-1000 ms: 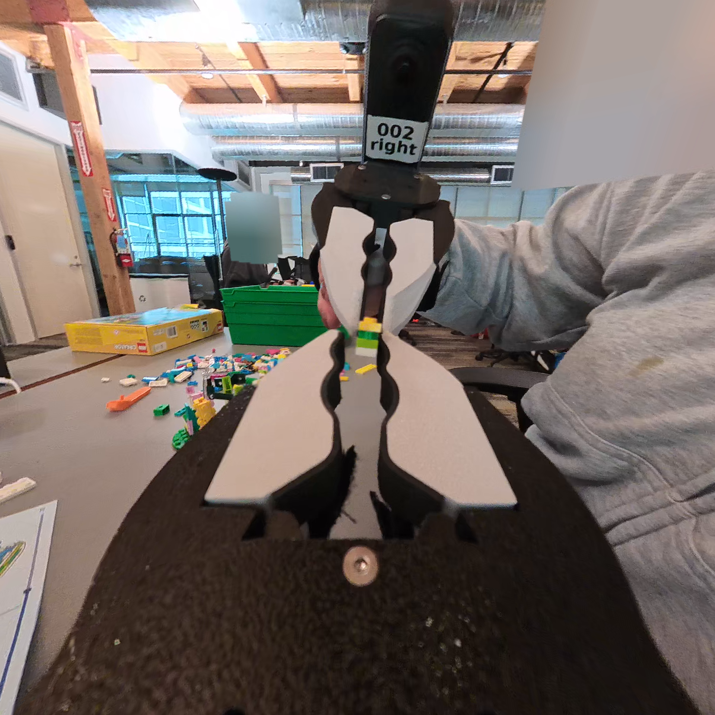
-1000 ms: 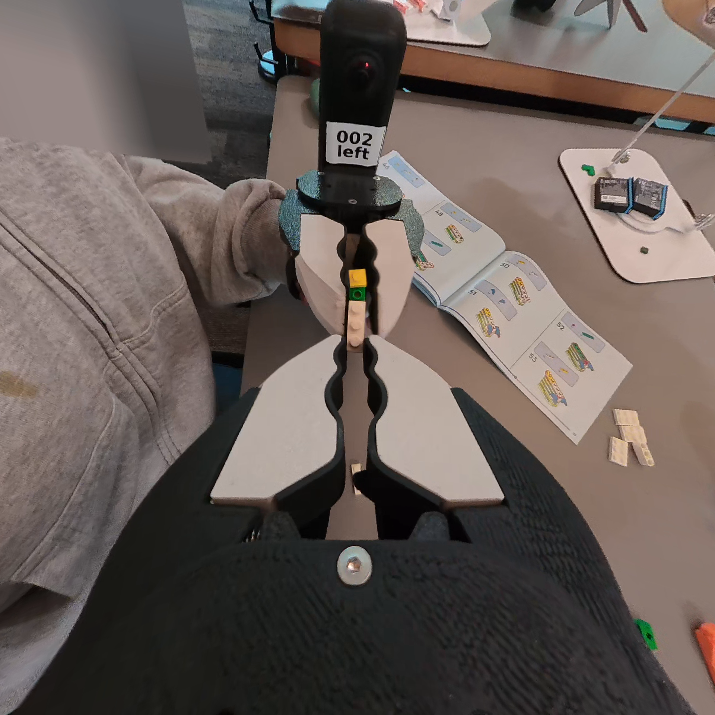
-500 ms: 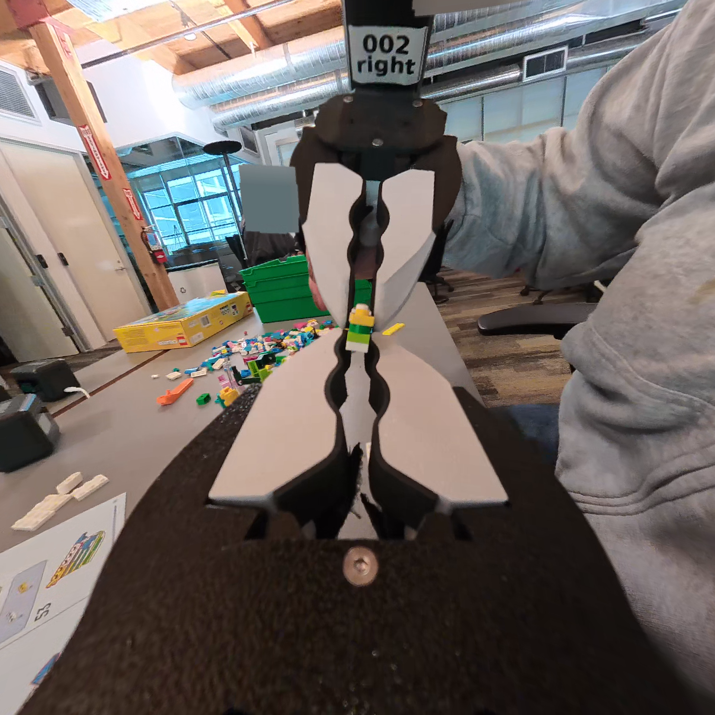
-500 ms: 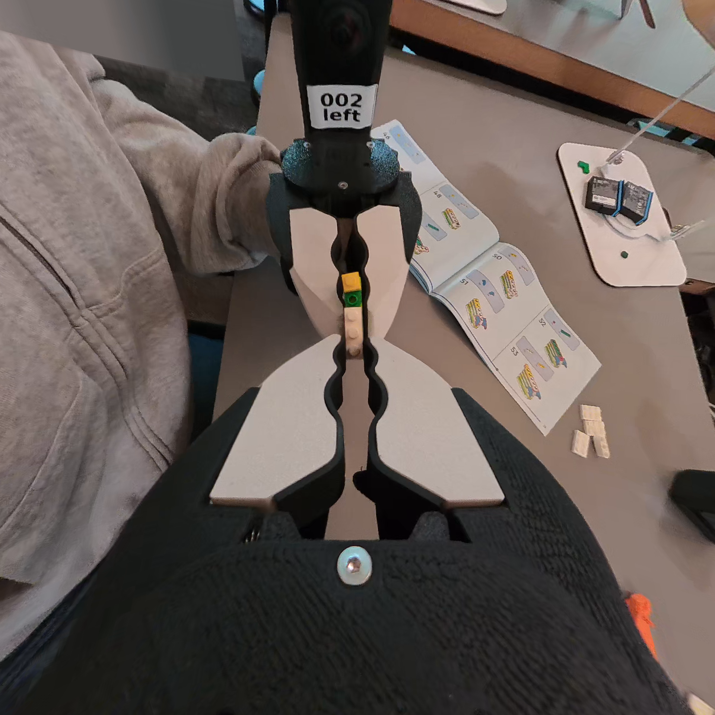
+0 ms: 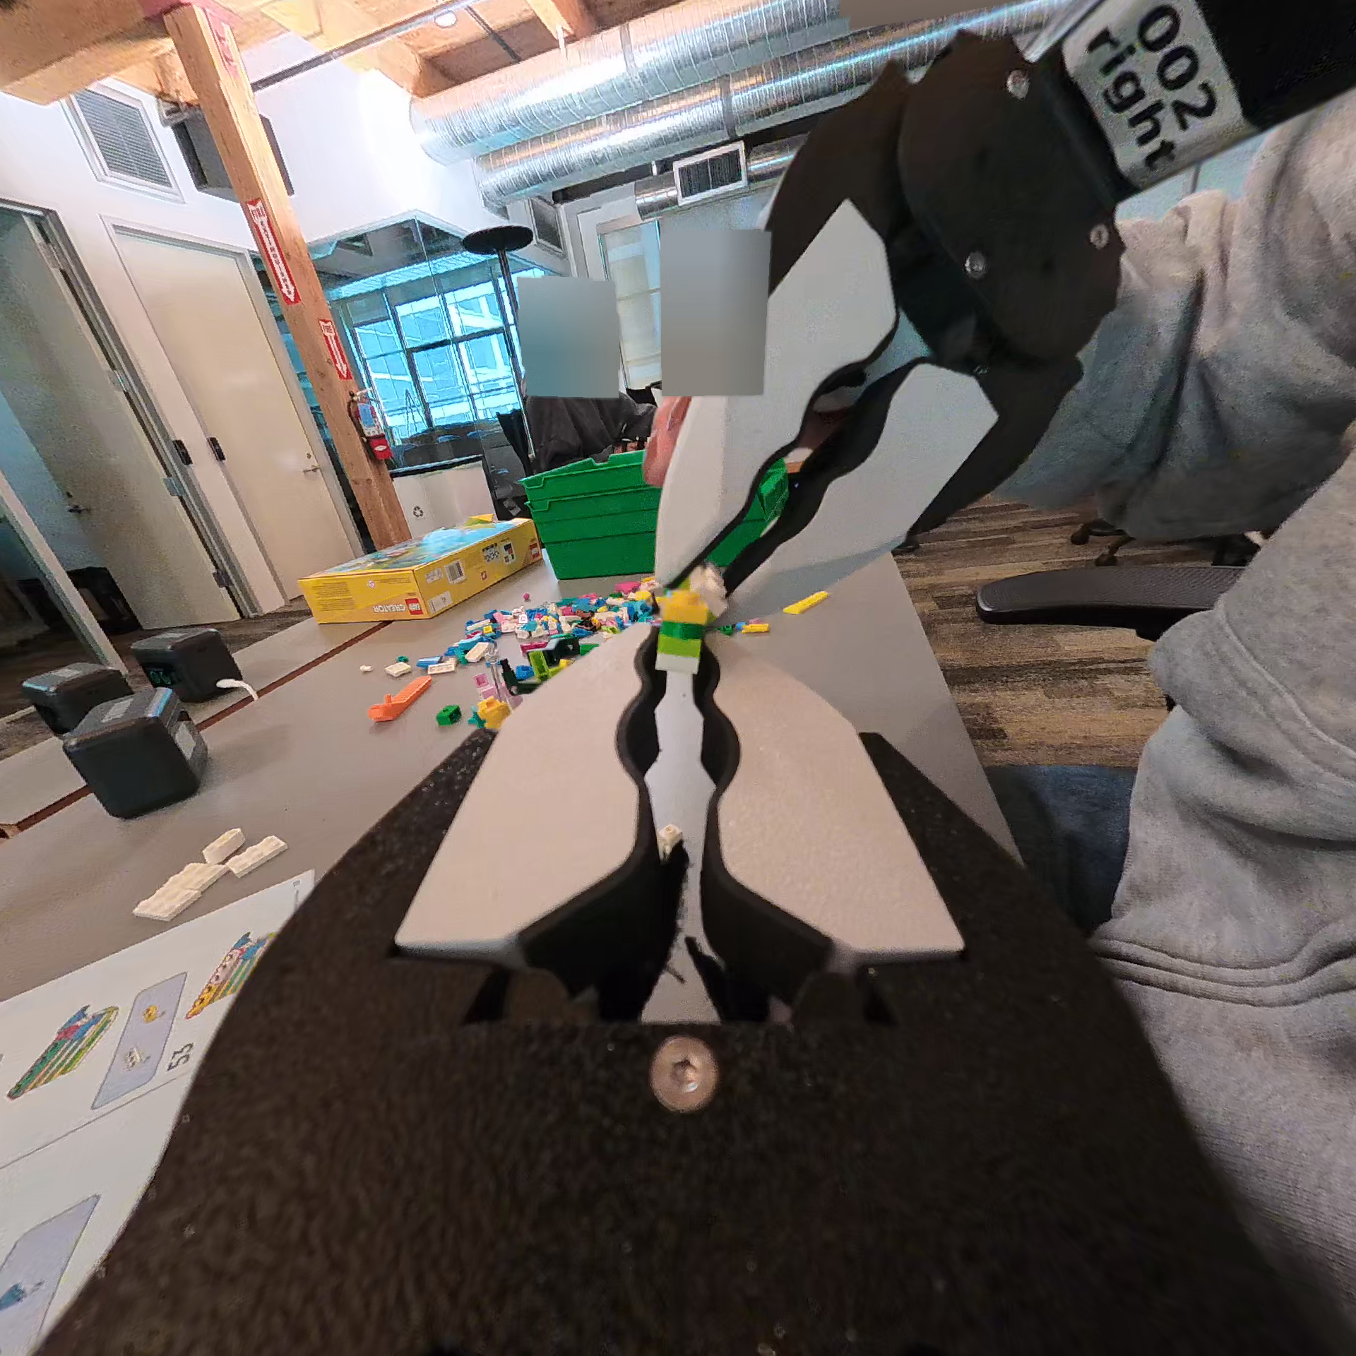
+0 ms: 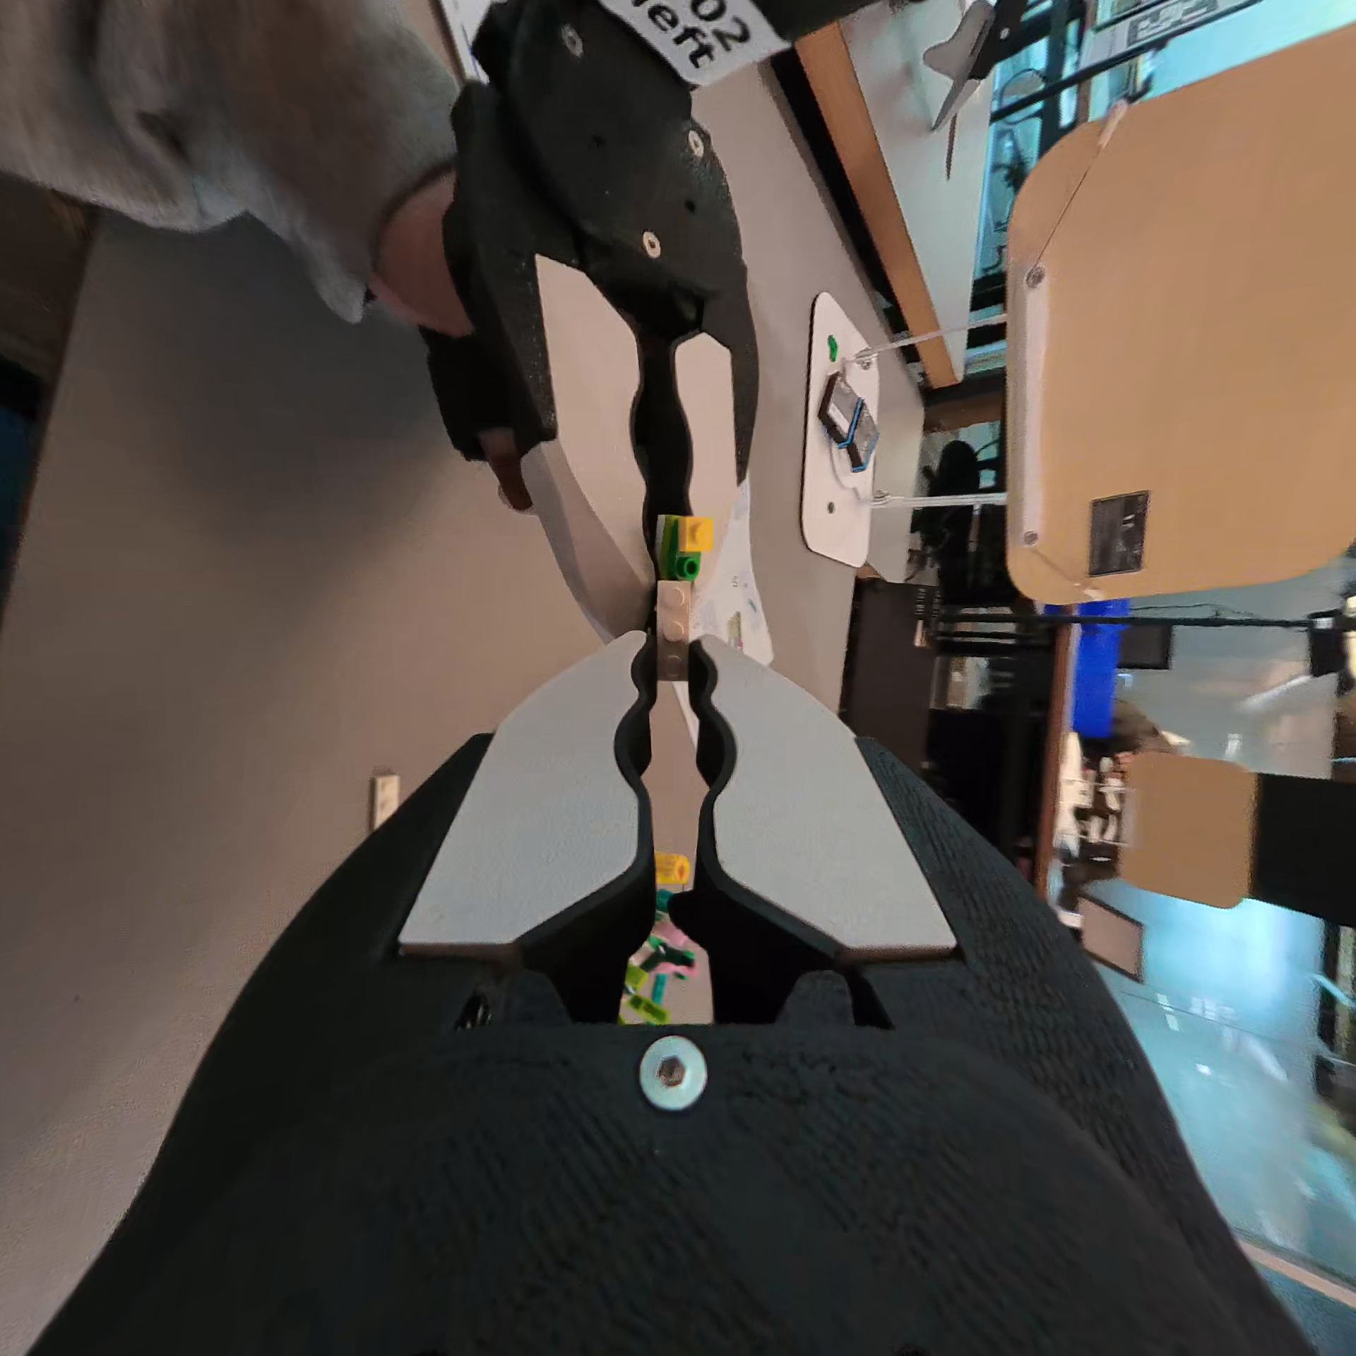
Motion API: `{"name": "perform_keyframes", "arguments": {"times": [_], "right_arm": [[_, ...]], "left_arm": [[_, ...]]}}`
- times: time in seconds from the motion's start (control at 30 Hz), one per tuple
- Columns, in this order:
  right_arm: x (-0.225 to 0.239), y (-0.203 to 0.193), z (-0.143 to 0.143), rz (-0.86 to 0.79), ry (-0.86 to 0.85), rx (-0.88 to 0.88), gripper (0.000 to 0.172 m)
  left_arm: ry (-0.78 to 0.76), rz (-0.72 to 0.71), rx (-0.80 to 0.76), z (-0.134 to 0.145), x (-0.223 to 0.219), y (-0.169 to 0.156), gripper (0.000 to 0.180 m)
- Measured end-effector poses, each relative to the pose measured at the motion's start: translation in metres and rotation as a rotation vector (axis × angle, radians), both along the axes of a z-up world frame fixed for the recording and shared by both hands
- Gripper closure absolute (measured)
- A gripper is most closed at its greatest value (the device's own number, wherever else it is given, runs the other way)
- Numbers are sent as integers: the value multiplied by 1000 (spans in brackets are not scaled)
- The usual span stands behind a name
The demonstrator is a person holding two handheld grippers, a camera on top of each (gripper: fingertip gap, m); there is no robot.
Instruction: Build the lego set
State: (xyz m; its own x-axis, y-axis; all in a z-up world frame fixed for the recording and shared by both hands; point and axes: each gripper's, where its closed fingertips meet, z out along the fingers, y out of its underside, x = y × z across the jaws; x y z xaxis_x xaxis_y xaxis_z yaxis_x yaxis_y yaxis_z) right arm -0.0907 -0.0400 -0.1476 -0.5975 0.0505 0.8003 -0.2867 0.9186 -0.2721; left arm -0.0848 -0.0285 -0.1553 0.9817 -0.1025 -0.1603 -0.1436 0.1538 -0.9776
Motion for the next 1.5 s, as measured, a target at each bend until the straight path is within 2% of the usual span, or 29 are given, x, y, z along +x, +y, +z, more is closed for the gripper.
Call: {"name": "perform_keyframes", "arguments": {"times": [0.1, 0.2, 0.33, 0.5, 0.9, 1.13, 1.27, 1.4, 1.5], "right_arm": [[2, 0, 2, 11, 2, 4, 164], [5, 1, 1, 9, -66, -43, 165], [8, 5, 2, 10, -197, -175, 165], [12, 4, 7, 24, -278, -322, 165], [15, -1, 2, 41, -312, -309, 165], [23, -3, -3, 32, -471, -343, 165], [27, -1, -10, 25, -545, -306, 165], [27, -1, -11, 15, -567, -303, 165], [23, 2, -16, -27, -559, -280, 165]], "left_arm": [[14, -1, 21, 2, 2, 0, 173], [45, 11, 24, 2, 3, 1, 173], [63, 41, 64, 7, -2, -4, 173], [75, 14, 89, 10, 2, -7, 173], [104, -32, 70, 6, 11, -4, 173], [147, -89, 38, 1, 21, -3, 173], [176, -102, -2, -7, 25, 1, 173], [158, -105, -5, -8, 24, 1, 173], [66, -120, -48, -13, 20, 4, 173]]}}
